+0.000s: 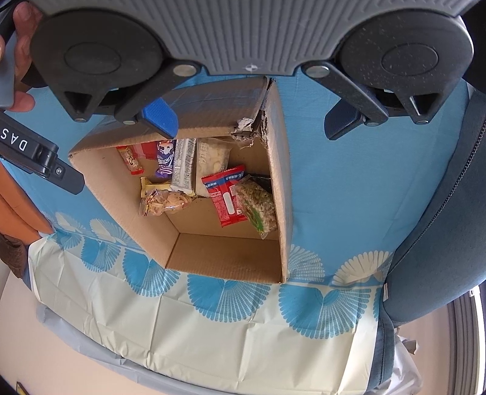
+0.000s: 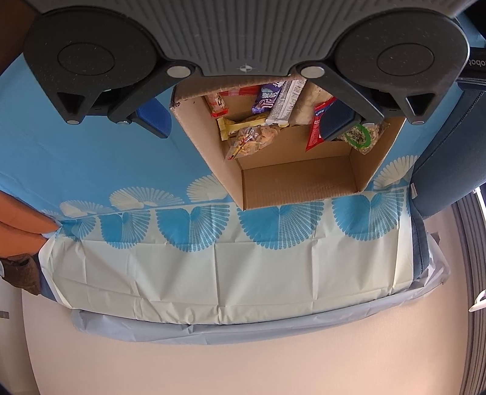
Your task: Organize snacks
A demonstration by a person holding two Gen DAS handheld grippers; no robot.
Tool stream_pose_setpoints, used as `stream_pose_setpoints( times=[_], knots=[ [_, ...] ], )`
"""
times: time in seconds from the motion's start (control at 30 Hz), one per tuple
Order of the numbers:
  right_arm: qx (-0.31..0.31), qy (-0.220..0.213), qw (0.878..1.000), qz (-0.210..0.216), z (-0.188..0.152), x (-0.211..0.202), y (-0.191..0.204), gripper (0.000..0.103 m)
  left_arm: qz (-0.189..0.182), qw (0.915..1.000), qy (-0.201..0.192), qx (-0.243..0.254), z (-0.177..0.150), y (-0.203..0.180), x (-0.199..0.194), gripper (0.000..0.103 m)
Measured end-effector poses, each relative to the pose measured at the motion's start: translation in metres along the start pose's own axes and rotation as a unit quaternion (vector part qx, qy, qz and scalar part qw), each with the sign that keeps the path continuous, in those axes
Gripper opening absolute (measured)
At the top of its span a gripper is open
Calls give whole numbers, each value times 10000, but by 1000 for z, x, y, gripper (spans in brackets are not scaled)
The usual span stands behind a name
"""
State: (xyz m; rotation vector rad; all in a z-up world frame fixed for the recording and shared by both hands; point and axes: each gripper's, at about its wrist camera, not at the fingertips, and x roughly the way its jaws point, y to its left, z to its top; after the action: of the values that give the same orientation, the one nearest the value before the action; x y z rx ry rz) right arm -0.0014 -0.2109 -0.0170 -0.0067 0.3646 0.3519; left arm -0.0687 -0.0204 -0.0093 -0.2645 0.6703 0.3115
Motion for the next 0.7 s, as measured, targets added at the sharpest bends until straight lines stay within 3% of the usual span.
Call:
stream_pose_setpoints(
  times=[0.7],
  knots=[
    [-15, -1, 10000, 0, 0, 0, 1, 102, 6, 10000, 17, 29, -1, -2, 1, 102]
  ],
)
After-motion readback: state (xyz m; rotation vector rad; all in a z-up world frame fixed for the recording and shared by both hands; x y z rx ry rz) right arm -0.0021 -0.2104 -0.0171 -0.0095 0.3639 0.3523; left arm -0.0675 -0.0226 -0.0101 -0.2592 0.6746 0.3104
